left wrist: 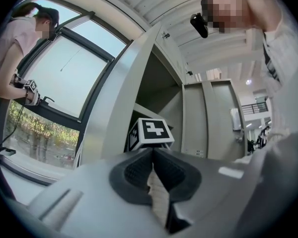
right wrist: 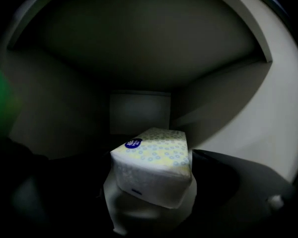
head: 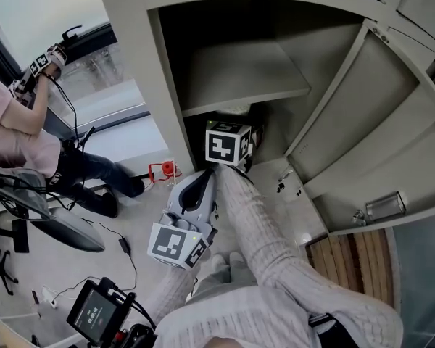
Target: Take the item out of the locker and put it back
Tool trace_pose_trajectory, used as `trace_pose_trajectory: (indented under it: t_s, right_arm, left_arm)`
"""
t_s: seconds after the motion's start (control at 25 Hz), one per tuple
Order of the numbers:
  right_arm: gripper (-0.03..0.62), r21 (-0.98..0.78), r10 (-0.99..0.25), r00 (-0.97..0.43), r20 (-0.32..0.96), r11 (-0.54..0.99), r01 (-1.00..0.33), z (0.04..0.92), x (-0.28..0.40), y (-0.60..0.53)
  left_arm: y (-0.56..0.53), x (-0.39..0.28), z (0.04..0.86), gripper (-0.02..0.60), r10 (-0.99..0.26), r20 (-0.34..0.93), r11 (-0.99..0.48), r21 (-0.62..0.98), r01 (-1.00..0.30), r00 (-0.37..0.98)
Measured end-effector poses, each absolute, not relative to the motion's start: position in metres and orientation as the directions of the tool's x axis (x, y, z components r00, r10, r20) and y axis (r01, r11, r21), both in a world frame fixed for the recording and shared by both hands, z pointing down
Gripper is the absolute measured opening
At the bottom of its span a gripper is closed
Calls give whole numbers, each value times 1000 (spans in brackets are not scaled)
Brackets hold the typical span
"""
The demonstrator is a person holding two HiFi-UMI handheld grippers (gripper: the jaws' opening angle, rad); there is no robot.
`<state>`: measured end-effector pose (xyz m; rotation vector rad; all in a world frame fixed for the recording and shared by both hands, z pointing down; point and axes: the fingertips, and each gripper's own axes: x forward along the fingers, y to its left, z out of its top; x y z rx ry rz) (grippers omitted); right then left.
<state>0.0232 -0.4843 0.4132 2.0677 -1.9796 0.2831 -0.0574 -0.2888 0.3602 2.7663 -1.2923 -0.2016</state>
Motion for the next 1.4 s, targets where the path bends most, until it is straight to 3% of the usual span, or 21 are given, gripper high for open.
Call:
trace_pose_trajectory:
  t_s: [0.4, 1.4]
  right_arm:
    - [509, 16, -918, 5, 396, 2, -1000, 426, 23, -496]
    - [474, -26, -920, -62, 387, 56, -998, 427, 39, -486]
  left_arm:
    - [-288, -61, 359, 8, -772, -87, -635, 135, -760, 630]
    - [-289, -61, 359, 9, -785, -96, -619, 146, -772, 611]
